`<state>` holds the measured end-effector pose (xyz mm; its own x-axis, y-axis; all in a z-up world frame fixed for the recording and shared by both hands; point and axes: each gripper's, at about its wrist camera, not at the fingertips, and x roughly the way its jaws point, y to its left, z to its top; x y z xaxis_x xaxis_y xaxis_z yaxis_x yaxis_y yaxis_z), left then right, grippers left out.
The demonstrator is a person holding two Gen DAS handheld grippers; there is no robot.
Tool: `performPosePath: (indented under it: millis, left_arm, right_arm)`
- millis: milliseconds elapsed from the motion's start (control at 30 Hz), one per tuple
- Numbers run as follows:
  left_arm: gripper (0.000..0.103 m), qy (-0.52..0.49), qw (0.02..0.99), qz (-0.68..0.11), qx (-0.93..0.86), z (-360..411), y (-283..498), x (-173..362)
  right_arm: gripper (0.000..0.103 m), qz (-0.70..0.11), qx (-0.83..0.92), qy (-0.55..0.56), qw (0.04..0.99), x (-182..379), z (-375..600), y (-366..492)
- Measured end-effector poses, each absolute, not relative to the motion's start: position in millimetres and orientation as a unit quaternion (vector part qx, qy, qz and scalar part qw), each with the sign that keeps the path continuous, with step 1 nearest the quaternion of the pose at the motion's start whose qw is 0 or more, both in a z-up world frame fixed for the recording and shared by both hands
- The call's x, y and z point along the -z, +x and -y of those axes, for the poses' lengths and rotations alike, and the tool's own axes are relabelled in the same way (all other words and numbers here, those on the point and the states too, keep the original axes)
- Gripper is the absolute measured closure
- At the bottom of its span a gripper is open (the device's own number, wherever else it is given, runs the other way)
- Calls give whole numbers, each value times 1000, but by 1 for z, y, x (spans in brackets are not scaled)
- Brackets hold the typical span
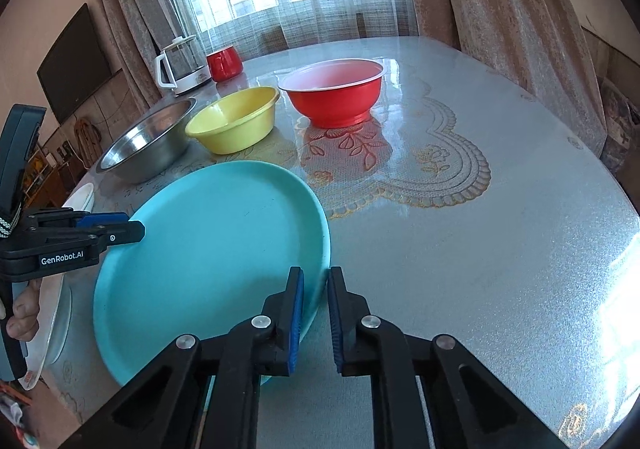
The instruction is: Organize plates and bowls
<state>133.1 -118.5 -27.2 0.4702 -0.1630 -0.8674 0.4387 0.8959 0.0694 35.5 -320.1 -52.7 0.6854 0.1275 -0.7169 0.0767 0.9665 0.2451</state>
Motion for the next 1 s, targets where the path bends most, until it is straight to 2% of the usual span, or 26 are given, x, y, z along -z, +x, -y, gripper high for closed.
performPosePath:
  millis: [367,533,733,1000]
  left_arm:
    - [76,147,859,-474,125,132,120,29]
    - [76,102,862,-485,110,124,123,28]
    - [73,65,875,-468,100,113,114,20]
    - [72,40,906,-409,98,77,78,-13]
  right_arm:
    - [91,-406,-52,97,907,52,333,51]
    - [90,-414,-57,87,904,51,333,54]
    - [77,-418,-57,78,903,50,328,54]
    - [72,-406,3,85,910,47,323,46]
